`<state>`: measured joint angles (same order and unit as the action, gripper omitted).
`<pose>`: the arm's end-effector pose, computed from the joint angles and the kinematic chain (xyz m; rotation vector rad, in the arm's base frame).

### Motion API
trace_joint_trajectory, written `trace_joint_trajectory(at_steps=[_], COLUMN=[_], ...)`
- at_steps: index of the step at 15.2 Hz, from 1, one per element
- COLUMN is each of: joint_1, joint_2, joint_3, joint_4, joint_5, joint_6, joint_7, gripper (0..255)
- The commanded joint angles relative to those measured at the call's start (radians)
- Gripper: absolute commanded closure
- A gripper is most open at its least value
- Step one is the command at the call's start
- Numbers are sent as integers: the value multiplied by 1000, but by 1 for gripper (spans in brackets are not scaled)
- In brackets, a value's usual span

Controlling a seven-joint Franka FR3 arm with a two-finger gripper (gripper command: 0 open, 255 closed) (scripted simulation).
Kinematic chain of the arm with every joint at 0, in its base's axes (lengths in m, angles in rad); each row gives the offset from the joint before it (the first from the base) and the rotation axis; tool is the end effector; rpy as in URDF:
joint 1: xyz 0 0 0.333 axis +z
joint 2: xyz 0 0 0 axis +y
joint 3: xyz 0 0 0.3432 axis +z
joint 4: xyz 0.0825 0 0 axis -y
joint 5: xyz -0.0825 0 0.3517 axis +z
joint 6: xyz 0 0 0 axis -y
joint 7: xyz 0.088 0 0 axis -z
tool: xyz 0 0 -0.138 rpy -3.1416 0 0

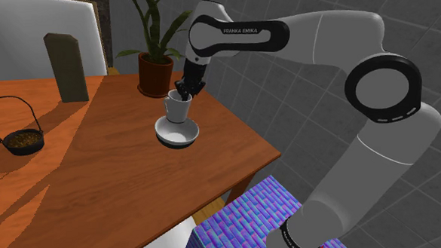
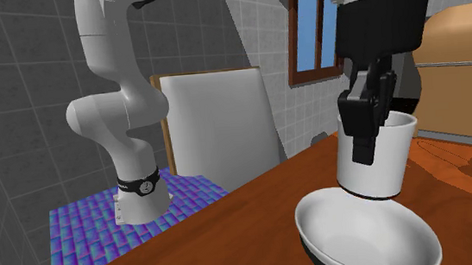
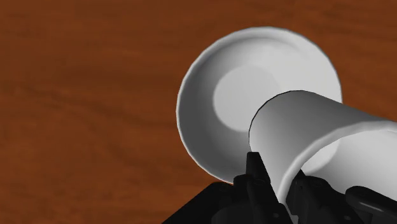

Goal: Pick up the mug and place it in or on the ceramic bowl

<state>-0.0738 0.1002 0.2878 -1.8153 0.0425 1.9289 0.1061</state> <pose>0.5519 0.1188 0.4907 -3.0681 -0.1408 -0.0096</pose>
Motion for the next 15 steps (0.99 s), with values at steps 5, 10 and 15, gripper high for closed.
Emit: trace_joint_trajectory(at_steps=[5, 10, 15], joint_1=[1, 2, 2], joint_2=[17, 31, 32], joint_3=[0, 0, 0], joint_4=[-60, -94, -94], joint_5=[-4, -8, -8], joint_6=[77, 125, 125], joint_7=[-1, -1, -1], gripper=[255, 255, 255])
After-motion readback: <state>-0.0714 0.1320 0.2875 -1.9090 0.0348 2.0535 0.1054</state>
